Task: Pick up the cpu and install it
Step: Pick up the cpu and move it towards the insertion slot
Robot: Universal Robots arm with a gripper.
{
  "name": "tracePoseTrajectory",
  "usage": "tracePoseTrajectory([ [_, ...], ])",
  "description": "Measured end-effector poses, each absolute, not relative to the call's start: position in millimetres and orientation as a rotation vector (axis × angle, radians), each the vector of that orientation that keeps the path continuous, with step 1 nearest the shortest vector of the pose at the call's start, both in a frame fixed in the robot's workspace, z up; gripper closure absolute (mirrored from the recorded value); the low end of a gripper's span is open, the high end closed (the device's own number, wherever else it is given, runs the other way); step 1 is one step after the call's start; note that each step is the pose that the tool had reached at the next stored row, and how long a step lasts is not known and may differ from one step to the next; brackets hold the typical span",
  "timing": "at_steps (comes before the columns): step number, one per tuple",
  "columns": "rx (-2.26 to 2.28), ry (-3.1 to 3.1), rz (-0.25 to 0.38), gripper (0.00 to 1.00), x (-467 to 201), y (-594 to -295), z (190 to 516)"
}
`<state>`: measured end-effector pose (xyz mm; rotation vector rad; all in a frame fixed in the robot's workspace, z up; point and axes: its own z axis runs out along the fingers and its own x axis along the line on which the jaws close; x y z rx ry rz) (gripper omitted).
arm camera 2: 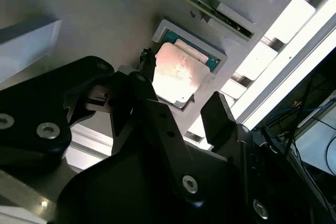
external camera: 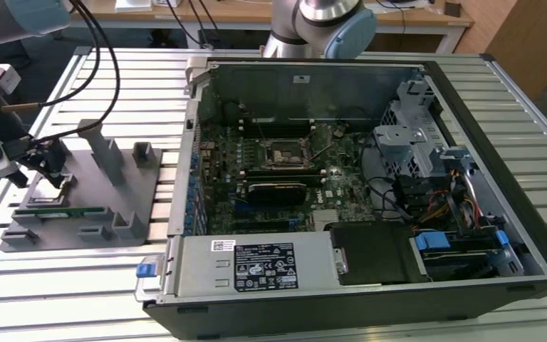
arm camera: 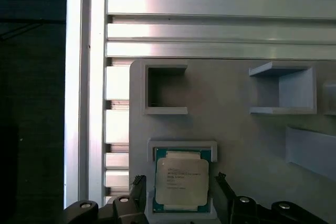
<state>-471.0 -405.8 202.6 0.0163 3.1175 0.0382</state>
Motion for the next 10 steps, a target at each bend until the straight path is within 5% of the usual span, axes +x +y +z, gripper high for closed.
tracePoseTrajectory([
  [10,0.029,3.117,0.038,0.38,-471.0,-405.7,194.4],
])
